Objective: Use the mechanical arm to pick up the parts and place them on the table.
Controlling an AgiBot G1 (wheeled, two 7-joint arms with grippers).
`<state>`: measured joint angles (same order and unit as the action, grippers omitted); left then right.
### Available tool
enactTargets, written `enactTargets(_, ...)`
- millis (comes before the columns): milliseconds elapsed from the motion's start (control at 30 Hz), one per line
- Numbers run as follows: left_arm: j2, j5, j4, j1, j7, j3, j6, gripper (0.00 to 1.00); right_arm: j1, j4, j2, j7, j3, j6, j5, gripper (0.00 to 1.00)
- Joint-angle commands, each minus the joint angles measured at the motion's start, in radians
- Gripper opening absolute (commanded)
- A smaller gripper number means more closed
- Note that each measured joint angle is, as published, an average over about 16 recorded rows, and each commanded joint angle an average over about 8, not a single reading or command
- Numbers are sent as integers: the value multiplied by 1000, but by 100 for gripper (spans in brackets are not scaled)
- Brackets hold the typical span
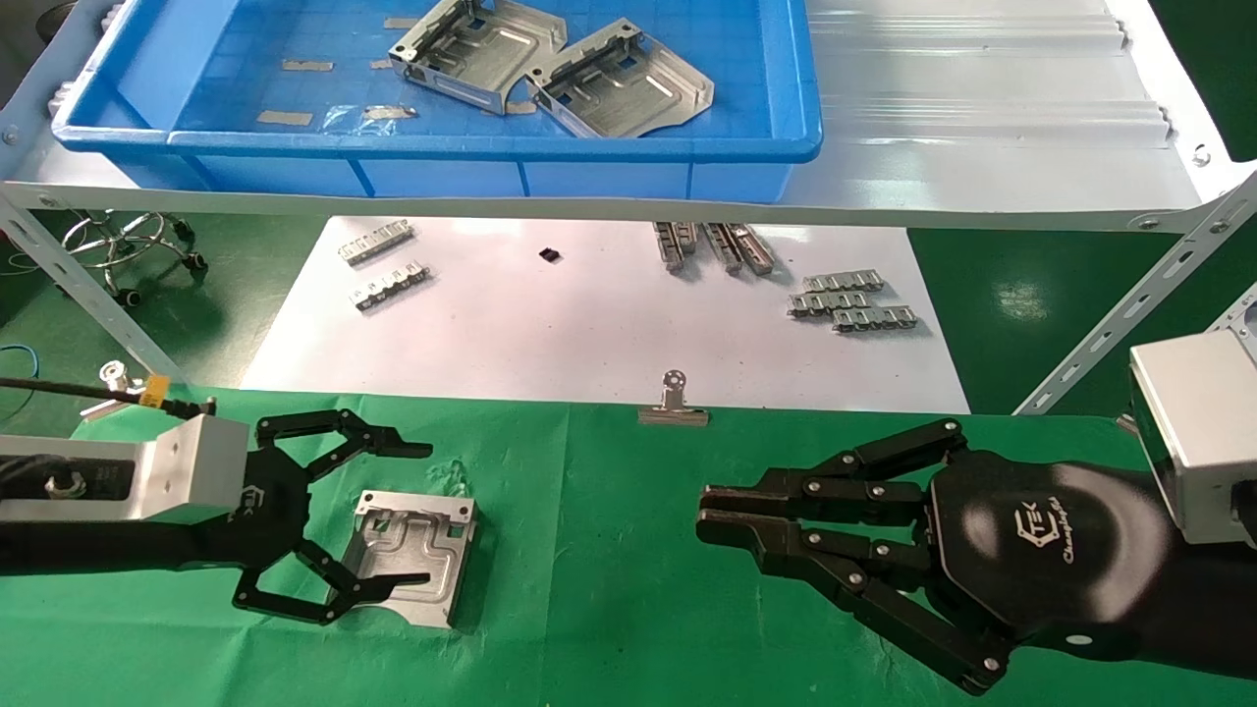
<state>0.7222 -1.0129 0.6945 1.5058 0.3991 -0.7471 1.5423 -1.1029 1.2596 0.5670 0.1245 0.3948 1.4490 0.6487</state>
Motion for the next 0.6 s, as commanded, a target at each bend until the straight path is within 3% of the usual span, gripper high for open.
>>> enactTargets(33, -5, 12, 25, -18, -25, 20, -2, 100, 0, 0, 0, 0, 0, 0, 0, 100)
enactTargets(600, -46, 116, 242, -177, -241, 192, -19, 100, 0, 0, 0, 0, 0, 0, 0, 100)
